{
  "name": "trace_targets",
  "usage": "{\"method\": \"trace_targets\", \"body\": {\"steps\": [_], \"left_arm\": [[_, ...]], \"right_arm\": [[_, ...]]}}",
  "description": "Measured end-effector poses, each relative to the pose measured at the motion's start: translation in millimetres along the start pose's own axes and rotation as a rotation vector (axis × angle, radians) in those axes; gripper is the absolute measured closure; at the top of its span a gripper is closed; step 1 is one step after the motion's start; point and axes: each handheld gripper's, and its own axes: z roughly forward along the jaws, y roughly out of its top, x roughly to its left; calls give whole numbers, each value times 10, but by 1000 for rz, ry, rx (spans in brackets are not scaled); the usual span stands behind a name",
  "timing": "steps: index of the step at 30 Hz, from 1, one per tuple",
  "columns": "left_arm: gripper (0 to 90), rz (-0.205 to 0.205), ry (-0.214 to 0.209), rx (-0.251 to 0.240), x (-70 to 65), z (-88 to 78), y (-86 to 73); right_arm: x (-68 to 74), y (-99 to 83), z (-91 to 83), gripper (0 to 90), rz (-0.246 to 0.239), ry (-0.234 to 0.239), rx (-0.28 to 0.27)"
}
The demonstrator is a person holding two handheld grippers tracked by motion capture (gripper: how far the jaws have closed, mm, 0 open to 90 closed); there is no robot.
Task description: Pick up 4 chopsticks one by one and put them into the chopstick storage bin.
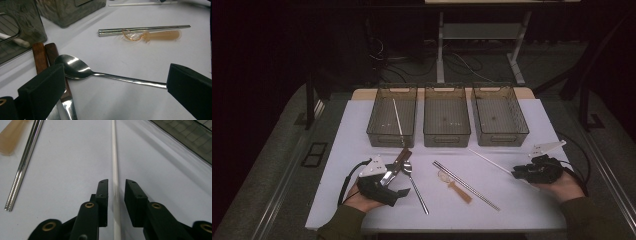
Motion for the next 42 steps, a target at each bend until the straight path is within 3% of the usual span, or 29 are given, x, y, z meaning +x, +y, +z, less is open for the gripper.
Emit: {"method": "trace_targets", "body": {"steps": [14,24,36,42], "left_arm": [[9,1,-1,2,-1,1,-1],[11,4,0,4,-4,5,0],[12,7,0,3,-7,5,3],[11,10,2,3,-8,3,5]], "right_arm": [[-13,1,85,805,-12,-1,42],[2,-5,95,834,-22,-17,39],[-26,-2,73,841,-6,4,41],[-27,10,1,842,-10,10,11]]}}
